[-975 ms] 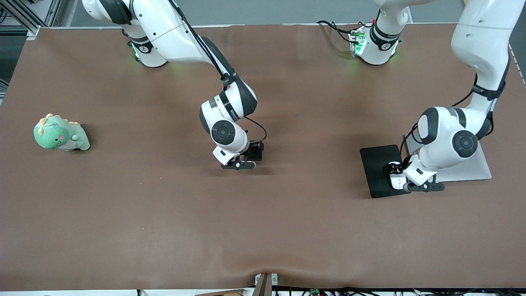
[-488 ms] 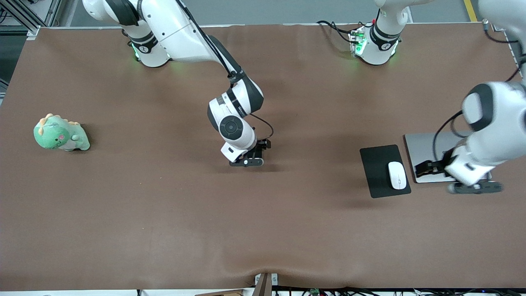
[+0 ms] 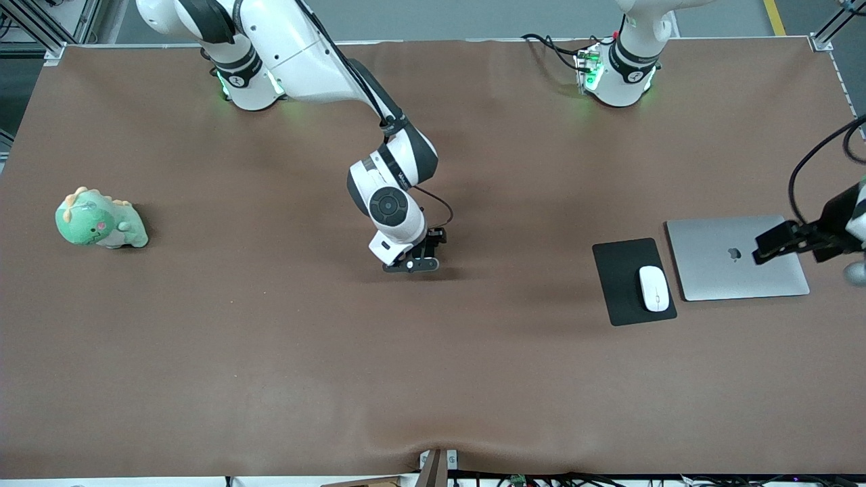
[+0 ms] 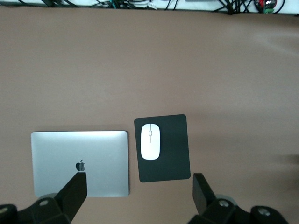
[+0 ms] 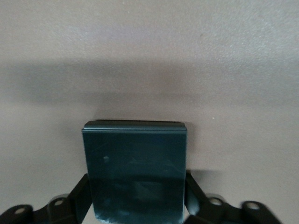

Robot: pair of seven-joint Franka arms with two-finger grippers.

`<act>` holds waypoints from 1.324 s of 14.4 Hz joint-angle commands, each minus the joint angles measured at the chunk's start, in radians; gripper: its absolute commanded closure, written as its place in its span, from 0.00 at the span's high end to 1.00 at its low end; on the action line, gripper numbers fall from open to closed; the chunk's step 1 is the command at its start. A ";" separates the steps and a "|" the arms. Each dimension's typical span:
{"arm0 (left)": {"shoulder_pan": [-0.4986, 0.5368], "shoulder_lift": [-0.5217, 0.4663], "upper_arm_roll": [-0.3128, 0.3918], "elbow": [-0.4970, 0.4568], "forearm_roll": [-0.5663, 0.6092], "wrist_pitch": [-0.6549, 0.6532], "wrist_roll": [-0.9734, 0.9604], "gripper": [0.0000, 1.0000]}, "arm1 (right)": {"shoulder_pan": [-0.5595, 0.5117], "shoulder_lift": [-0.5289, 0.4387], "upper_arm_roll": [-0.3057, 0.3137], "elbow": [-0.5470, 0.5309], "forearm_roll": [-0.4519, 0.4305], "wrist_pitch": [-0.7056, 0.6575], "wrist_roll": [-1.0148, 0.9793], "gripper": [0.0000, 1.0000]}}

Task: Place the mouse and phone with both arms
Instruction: 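Lift the phone with the right gripper while the left gripper withdraws, then carry the black phone with the right gripper toward the green plush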

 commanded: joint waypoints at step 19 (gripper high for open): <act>-0.207 -0.260 0.185 -0.172 -0.015 -0.105 0.003 1.00 | -0.206 -0.311 -0.229 -0.153 -0.031 -0.391 -0.084 0.00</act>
